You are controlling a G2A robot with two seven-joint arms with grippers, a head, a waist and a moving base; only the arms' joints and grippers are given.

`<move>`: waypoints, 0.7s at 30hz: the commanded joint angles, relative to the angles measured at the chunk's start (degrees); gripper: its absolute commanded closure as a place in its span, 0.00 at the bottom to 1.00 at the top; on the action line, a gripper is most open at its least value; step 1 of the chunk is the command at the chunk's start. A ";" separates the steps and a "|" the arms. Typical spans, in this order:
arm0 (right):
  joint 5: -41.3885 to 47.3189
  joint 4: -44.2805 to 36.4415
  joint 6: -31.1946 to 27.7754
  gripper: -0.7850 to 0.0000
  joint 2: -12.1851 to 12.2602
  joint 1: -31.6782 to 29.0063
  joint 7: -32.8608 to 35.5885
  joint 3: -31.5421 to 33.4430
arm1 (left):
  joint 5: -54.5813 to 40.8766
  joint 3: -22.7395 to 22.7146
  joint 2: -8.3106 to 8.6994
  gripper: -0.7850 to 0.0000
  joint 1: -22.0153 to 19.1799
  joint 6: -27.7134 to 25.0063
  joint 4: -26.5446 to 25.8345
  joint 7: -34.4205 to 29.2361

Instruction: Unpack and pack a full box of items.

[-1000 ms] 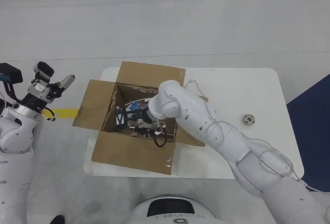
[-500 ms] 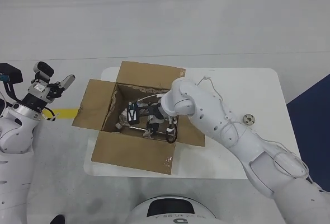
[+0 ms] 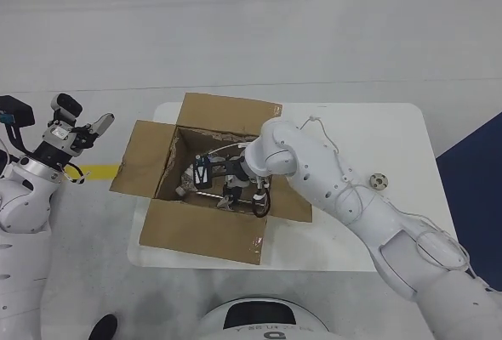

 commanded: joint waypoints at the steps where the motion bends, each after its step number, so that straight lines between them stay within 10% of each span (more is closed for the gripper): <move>1: -0.24 0.33 3.63 0.00 -0.27 0.48 -0.89 0.13 | 0.00 0.00 0.00 0.00 0.00 0.00 0.00 0.00; 10: 2.00 6.62 11.32 0.00 -3.48 3.40 1.34 -4.50 | 0.00 0.00 0.00 0.00 0.00 0.00 0.00 0.00; 21: 7.26 24.58 5.67 0.16 -10.40 7.90 -1.19 -11.60 | 0.00 0.00 0.00 0.00 0.00 0.00 0.00 0.00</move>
